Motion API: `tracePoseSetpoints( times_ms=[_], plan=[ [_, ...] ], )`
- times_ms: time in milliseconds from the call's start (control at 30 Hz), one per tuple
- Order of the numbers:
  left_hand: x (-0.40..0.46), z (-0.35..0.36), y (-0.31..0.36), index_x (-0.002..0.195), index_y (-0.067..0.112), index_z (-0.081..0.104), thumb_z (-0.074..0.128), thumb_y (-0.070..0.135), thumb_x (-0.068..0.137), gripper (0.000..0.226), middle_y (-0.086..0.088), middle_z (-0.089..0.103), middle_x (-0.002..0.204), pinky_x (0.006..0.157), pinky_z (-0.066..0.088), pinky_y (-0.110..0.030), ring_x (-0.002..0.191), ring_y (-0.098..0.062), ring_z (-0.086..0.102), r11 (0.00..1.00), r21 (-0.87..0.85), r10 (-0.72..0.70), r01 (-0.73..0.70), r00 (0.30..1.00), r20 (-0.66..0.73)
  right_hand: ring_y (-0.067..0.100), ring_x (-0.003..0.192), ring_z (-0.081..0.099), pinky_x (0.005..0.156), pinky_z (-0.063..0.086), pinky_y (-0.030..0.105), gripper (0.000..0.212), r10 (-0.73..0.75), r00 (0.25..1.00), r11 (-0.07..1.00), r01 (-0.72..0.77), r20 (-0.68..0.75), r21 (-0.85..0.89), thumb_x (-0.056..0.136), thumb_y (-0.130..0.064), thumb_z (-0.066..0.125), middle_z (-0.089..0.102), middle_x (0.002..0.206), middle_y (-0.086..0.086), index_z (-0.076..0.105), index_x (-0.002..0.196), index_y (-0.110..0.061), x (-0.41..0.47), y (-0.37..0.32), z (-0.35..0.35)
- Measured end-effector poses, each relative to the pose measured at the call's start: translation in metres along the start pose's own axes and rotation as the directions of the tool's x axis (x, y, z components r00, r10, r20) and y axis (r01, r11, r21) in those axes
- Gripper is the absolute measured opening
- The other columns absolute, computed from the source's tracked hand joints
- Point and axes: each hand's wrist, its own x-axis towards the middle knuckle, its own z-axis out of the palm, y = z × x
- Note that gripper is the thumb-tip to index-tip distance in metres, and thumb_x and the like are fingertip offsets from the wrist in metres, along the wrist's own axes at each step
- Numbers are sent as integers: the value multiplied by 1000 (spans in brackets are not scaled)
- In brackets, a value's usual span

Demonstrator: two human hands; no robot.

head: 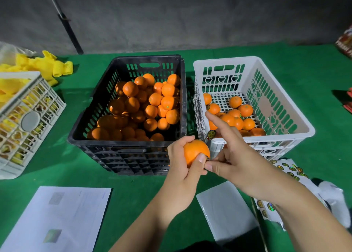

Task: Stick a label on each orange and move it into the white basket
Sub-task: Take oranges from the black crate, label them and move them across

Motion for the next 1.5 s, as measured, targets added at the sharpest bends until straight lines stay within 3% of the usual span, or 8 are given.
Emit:
tracePoseSetpoints(
  times_ms=[133,567,767,967,1067,1200,1333,1500],
  plan=[
    [2,-4,0,137,65,24,48,59,98,45,23,19,144,93,43,-4,124,16,41,971,207,128,-118,991,-35,8,69,62,67,55,25,101,49,999,997,-49,11,59,92,-12,77,36,140,-19,18,145,-75,0,-1,-3],
    [9,-12,-2,142,50,28,49,57,101,47,26,12,146,91,55,-20,125,10,42,884,401,273,-239,962,-28,24,81,75,73,59,36,90,168,985,942,-170,32,290,86,-19,84,29,158,-17,33,141,-69,7,11,4],
    [33,-88,0,136,35,39,48,57,97,46,1,33,134,97,54,-60,128,-36,50,982,189,104,-18,884,-457,23,101,72,85,62,46,102,82,988,958,-43,-129,282,83,-16,82,30,149,-38,24,151,-64,-23,23,-31],
    [29,-55,21,125,36,58,62,57,90,41,-10,64,126,77,62,-44,99,-39,72,935,-351,-124,51,974,-190,19,84,65,77,62,33,101,57,983,959,-4,-177,285,81,-11,84,54,132,-18,30,146,-67,2,20,-18],
    [30,-35,21,117,41,61,64,56,92,28,9,71,108,73,62,-39,87,-33,75,941,-328,-146,82,974,-175,24,81,63,77,61,49,97,53,984,959,-2,-170,283,85,-14,84,62,109,-30,30,146,-67,12,18,-3],
    [31,-29,18,114,45,61,66,53,92,24,7,72,102,71,62,-37,82,-34,74,960,-279,-88,35,979,-182,28,85,71,86,62,51,92,29,982,972,16,-185,234,81,-35,82,51,120,-45,27,149,-65,18,14,7],
    [34,-29,17,119,44,60,63,61,89,35,9,72,107,74,63,-37,84,-33,76,947,-308,-138,93,982,-127,49,79,63,78,57,66,91,43,972,963,21,-233,267,80,-36,82,61,109,13,29,149,-64,23,23,4],
    [37,-22,16,132,36,54,65,50,94,42,12,70,111,82,62,-36,96,-34,75,930,-353,-134,104,989,-63,35,79,63,81,61,50,84,5,950,969,73,-313,237,87,-31,76,61,99,0,29,149,-62,38,44,-8]
  ],
)
